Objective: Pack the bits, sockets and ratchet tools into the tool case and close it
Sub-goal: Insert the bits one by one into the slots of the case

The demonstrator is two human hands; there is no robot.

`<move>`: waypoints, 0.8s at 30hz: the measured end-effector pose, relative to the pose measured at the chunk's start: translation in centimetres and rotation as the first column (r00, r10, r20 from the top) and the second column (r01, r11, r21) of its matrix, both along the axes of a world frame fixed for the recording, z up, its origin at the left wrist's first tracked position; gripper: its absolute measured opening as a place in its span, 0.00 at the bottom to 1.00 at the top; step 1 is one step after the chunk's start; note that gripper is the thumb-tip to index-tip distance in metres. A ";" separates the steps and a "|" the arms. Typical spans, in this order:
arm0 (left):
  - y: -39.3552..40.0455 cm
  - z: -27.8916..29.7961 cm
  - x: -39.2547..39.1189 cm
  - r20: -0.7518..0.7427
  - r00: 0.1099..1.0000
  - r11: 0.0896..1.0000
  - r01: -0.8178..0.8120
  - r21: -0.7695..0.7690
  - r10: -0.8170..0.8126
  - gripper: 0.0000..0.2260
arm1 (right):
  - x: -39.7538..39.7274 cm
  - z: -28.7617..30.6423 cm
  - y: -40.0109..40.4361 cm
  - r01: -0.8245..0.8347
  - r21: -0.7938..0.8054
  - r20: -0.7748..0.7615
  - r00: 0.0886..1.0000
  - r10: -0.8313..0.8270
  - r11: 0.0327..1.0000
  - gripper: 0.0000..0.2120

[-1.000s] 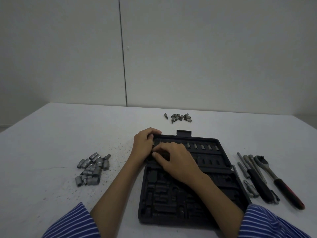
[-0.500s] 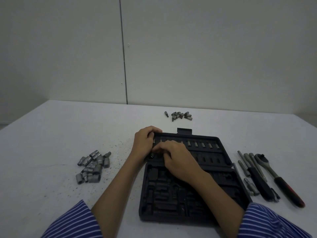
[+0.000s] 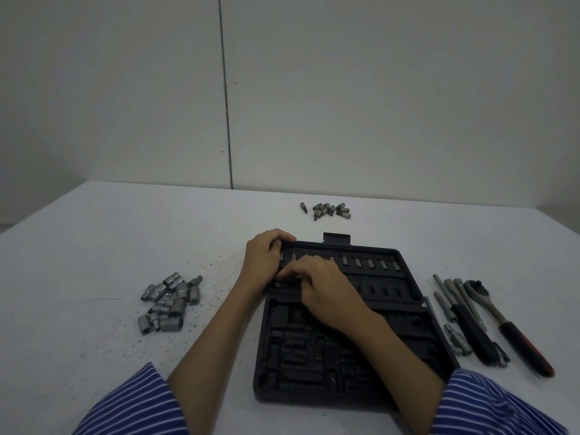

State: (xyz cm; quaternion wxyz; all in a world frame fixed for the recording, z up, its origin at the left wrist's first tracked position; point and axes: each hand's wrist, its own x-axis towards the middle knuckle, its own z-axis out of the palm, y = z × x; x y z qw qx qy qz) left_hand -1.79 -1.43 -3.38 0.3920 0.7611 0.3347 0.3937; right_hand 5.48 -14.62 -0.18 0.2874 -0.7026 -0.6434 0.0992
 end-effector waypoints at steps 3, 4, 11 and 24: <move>0.0 -0.1 0.0 0.005 1.000 1.000 -0.001 -0.002 0.001 0.16 | 0.0 0.0 0.0 -0.010 0.001 -0.002 1.000 0.010 1.000 0.22; 0.0 -0.1 0.0 0.005 1.000 1.000 -0.002 -0.001 0.002 0.16 | 0.1 0.0 0.1 -0.014 0.001 -0.009 1.000 0.014 1.000 0.22; -0.1 -0.1 0.0 0.001 1.000 1.000 -0.016 0.011 0.016 0.16 | 0.5 0.4 0.2 -0.042 -0.013 -0.075 0.996 0.041 0.999 0.22; -0.2 0.1 0.2 -0.064 0.998 0.998 -0.002 0.062 0.006 0.14 | 1.7 1.2 0.7 0.048 -0.050 0.010 0.999 -0.047 0.998 0.14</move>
